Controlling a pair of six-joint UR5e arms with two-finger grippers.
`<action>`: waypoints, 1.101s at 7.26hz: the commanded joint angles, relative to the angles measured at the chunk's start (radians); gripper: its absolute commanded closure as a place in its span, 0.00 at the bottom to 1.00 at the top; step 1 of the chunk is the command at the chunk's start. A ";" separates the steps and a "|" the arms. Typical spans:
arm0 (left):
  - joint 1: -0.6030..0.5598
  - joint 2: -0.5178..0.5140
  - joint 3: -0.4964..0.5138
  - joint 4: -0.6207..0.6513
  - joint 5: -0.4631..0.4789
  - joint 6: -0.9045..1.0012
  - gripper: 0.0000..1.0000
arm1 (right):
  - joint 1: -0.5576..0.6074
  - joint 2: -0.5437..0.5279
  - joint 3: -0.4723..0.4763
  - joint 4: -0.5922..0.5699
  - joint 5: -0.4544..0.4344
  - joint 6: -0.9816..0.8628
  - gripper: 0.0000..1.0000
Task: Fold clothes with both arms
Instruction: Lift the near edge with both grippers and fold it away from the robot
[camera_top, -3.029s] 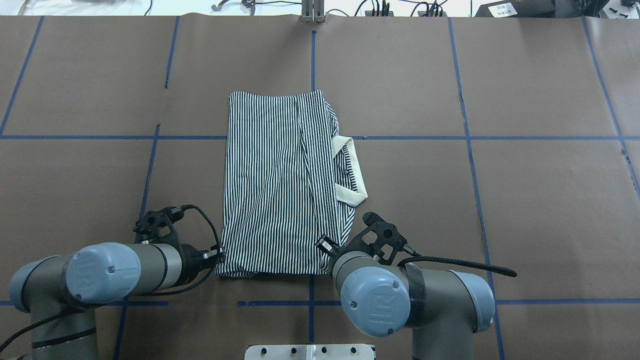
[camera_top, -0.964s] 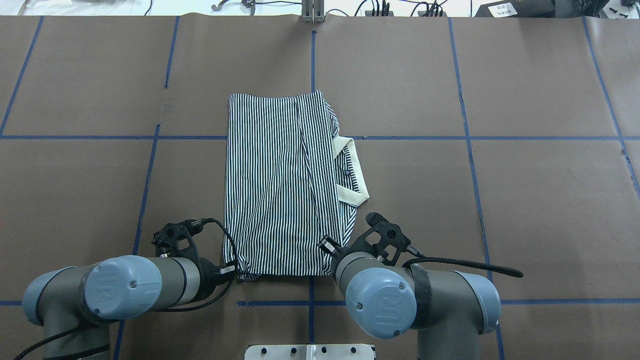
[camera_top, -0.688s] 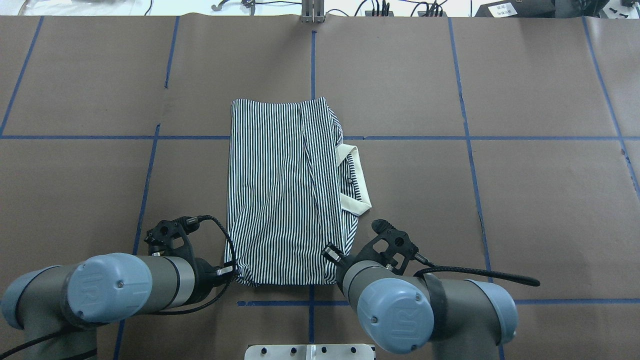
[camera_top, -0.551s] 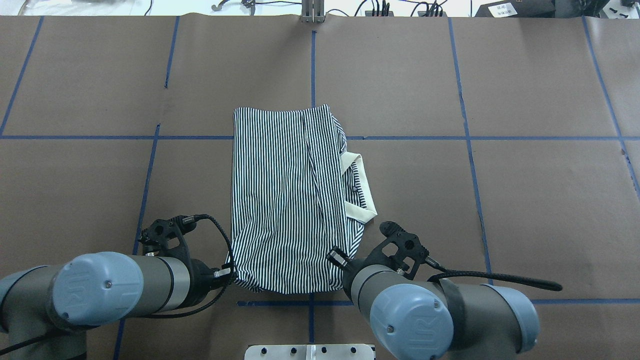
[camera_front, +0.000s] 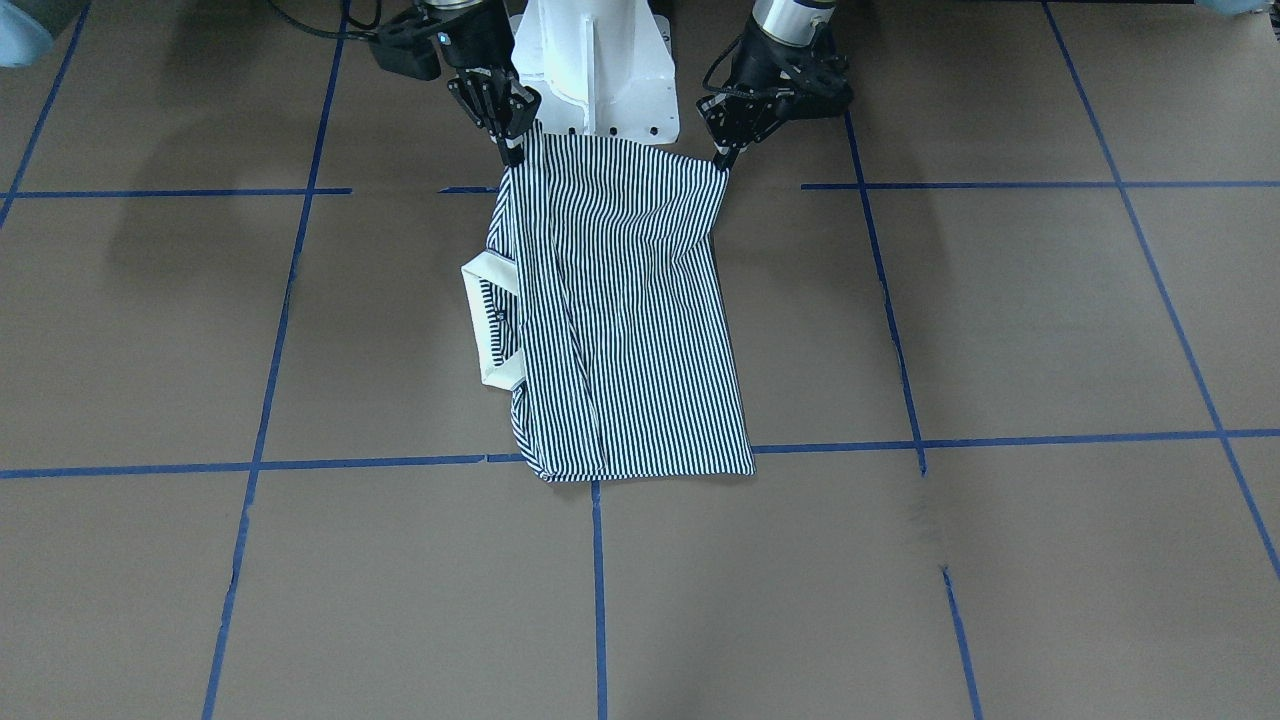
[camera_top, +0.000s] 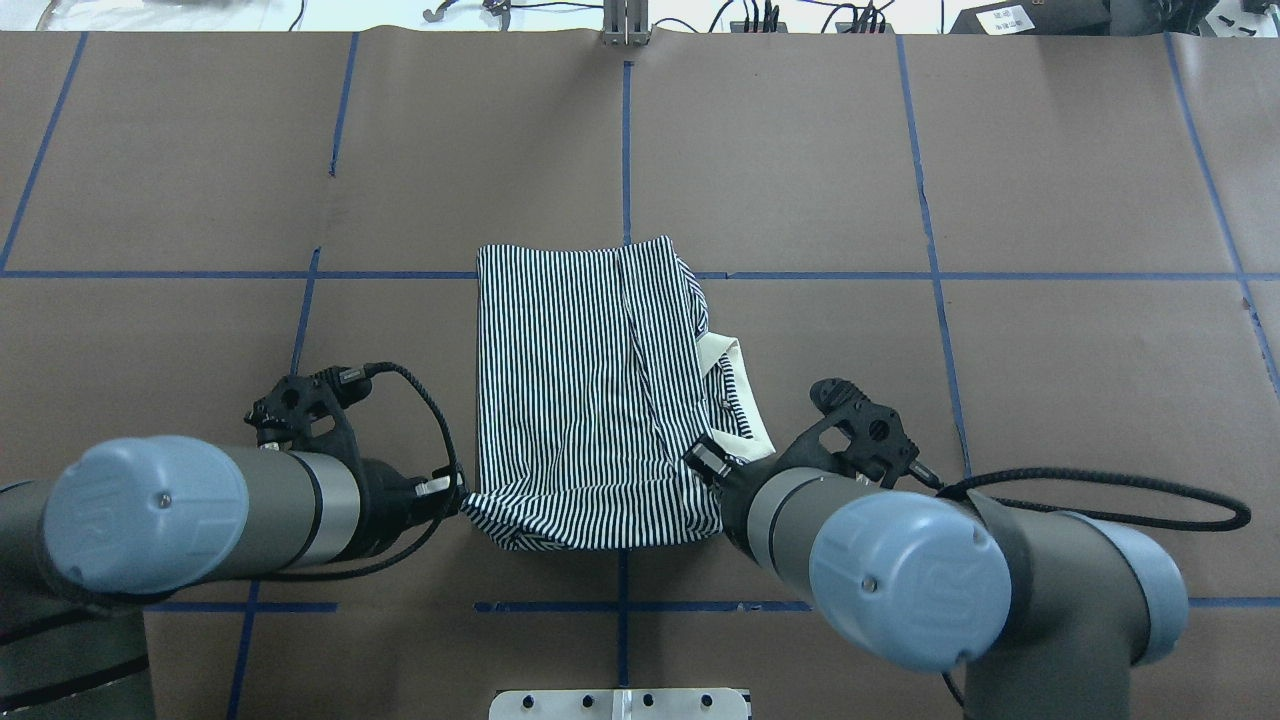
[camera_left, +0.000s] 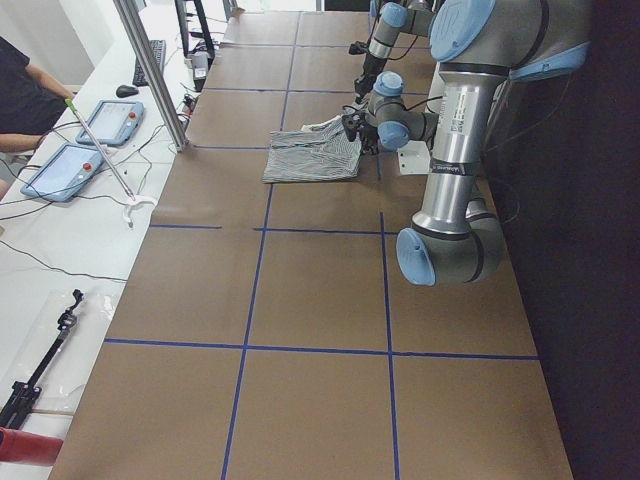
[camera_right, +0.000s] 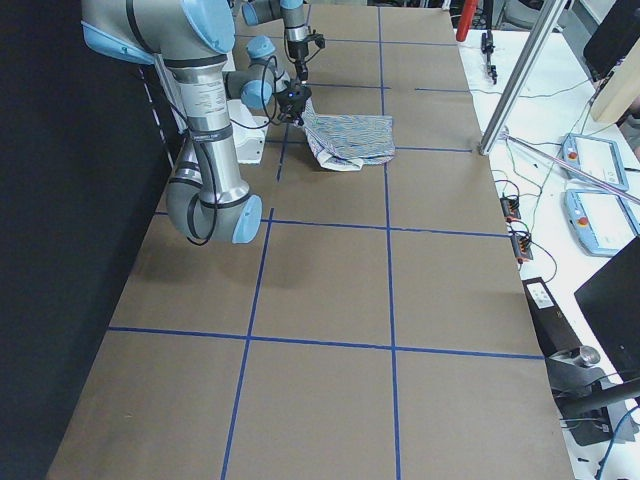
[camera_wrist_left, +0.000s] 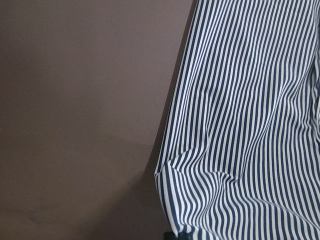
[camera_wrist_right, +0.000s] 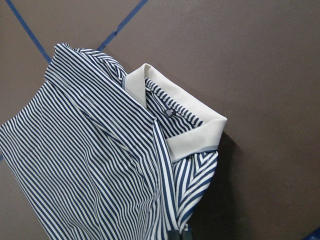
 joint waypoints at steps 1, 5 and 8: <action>-0.132 -0.139 0.134 0.004 -0.003 0.081 1.00 | 0.197 0.126 -0.181 0.025 0.135 -0.008 1.00; -0.266 -0.231 0.365 -0.025 0.006 0.288 1.00 | 0.366 0.302 -0.577 0.204 0.269 -0.071 1.00; -0.294 -0.321 0.640 -0.207 0.010 0.369 1.00 | 0.409 0.397 -0.853 0.380 0.309 -0.102 0.79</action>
